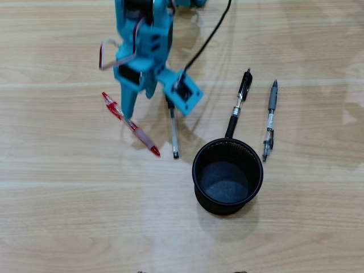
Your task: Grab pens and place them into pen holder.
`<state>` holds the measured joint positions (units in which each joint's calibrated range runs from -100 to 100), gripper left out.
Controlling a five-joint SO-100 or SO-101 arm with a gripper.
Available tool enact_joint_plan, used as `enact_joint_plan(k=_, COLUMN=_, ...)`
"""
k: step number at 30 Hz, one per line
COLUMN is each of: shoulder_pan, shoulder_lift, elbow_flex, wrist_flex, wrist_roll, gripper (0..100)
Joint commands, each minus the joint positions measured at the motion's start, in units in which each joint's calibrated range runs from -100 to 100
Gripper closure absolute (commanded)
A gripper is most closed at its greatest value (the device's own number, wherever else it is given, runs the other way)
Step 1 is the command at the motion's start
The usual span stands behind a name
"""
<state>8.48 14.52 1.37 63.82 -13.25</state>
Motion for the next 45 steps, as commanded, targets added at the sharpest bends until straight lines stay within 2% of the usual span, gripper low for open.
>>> enact_joint_plan(k=1, shoulder_pan=1.1, shoulder_lift=16.2, elbow_flex=-18.5, wrist_flex=5.1, wrist_roll=0.0, gripper=74)
enact_joint_plan(k=6, shoulder_pan=3.1, shoulder_lift=26.8, elbow_flex=-33.6, wrist_flex=12.2, wrist_roll=0.0, gripper=74)
enact_joint_plan(k=13, shoulder_pan=6.0, shoulder_lift=30.7, elbow_flex=-33.5, wrist_flex=13.1, wrist_roll=-0.1, gripper=75)
enact_joint_plan(k=16, shoulder_pan=6.8, shoulder_lift=30.7, elbow_flex=-32.2, wrist_flex=13.1, wrist_roll=-0.4, gripper=82)
enact_joint_plan(k=20, shoulder_pan=8.2, shoulder_lift=30.7, elbow_flex=-31.9, wrist_flex=13.2, wrist_roll=-0.4, gripper=100)
enact_joint_plan(k=22, shoulder_pan=8.8, shoulder_lift=30.6, elbow_flex=-31.9, wrist_flex=13.3, wrist_roll=-0.4, gripper=98)
enact_joint_plan(k=26, shoulder_pan=9.2, shoulder_lift=26.6, elbow_flex=-32.6, wrist_flex=13.3, wrist_roll=-0.5, gripper=98)
enact_joint_plan(k=31, shoulder_pan=7.9, shoulder_lift=10.4, elbow_flex=-36.1, wrist_flex=12.9, wrist_roll=-0.9, gripper=98)
enact_joint_plan(k=34, shoulder_pan=5.7, shoulder_lift=-0.7, elbow_flex=-40.4, wrist_flex=12.0, wrist_roll=-6.8, gripper=98)
enact_joint_plan(k=37, shoulder_pan=3.0, shoulder_lift=-8.0, elbow_flex=-42.3, wrist_flex=4.9, wrist_roll=-17.7, gripper=98)
enact_joint_plan(k=41, shoulder_pan=-6.5, shoulder_lift=-8.6, elbow_flex=-42.3, wrist_flex=-10.5, wrist_roll=-32.5, gripper=98)
enact_joint_plan(k=45, shoulder_pan=-15.7, shoulder_lift=-2.1, elbow_flex=-36.9, wrist_flex=-32.8, wrist_roll=-39.7, gripper=98)
